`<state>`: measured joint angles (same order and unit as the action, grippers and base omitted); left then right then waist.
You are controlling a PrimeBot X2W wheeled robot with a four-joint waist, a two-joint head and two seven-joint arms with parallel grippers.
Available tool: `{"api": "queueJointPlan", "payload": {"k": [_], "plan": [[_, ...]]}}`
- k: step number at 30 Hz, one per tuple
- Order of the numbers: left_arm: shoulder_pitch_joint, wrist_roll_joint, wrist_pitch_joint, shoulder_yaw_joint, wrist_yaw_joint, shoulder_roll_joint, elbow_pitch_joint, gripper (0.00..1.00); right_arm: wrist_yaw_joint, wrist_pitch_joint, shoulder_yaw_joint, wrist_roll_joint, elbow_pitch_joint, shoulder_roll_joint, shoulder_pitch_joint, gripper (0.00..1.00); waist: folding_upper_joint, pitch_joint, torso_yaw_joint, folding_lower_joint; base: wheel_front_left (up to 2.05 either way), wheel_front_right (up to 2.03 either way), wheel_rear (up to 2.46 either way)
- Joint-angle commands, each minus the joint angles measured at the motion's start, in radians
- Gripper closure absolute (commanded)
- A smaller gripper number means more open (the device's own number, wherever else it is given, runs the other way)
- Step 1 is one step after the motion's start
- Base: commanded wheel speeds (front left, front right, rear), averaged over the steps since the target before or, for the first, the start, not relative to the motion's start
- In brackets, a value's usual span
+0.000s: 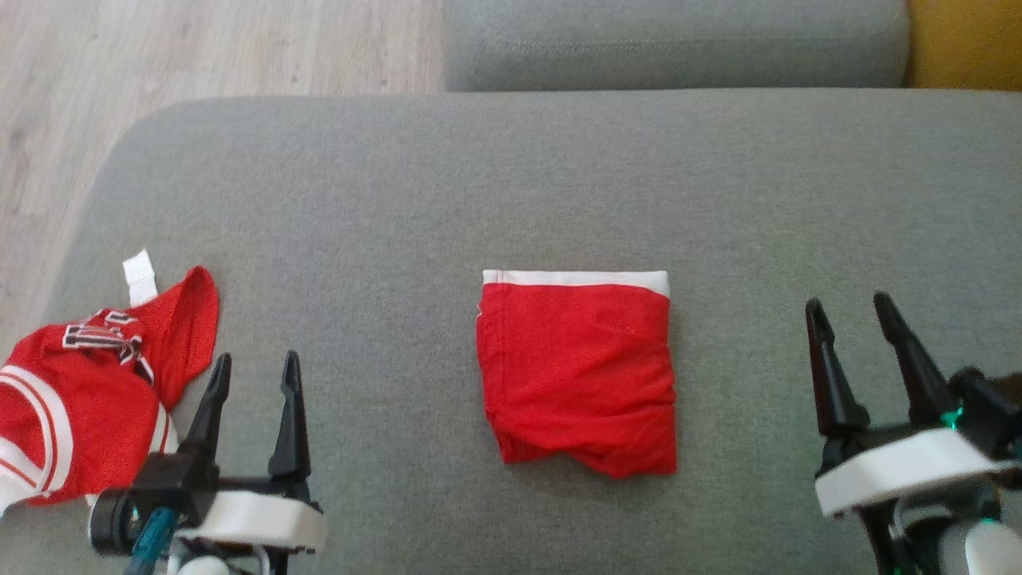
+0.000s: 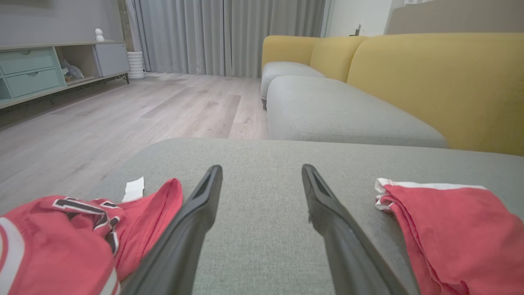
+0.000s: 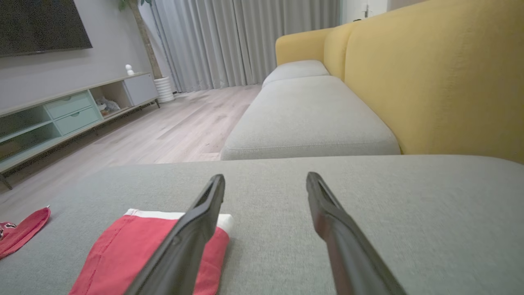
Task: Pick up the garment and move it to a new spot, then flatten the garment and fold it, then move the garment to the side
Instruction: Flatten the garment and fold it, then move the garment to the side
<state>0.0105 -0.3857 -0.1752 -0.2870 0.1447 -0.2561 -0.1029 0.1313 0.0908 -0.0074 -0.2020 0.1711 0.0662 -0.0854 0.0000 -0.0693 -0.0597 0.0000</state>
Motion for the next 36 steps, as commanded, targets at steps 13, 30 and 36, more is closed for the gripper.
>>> {"api": "queueJointPlan", "payload": {"k": [13, 30, 36], "plan": [[-0.097, 0.008, 0.069, 0.029, 0.051, -0.043, 0.098, 0.00, -0.001, 0.039, 0.037, 0.002, 0.055, -0.014, -0.106, 0.00, 0.0000, 0.088, 0.030, 0.0000, 0.00, 0.00, 0.00], [-0.091, 0.006, 0.080, 0.018, 0.058, -0.055, 0.084, 0.00, -0.001, 0.064, 0.034, 0.004, 0.081, -0.016, -0.123, 0.00, 0.0000, 0.092, 0.026, 0.0000, 0.00, 0.00, 0.00], [-0.090, 0.003, 0.079, 0.017, 0.060, -0.056, 0.086, 0.00, -0.001, 0.066, 0.030, 0.002, 0.082, -0.016, -0.120, 0.00, 0.0000, 0.090, 0.026, 0.0000, 0.00, 0.00, 0.00]]}}
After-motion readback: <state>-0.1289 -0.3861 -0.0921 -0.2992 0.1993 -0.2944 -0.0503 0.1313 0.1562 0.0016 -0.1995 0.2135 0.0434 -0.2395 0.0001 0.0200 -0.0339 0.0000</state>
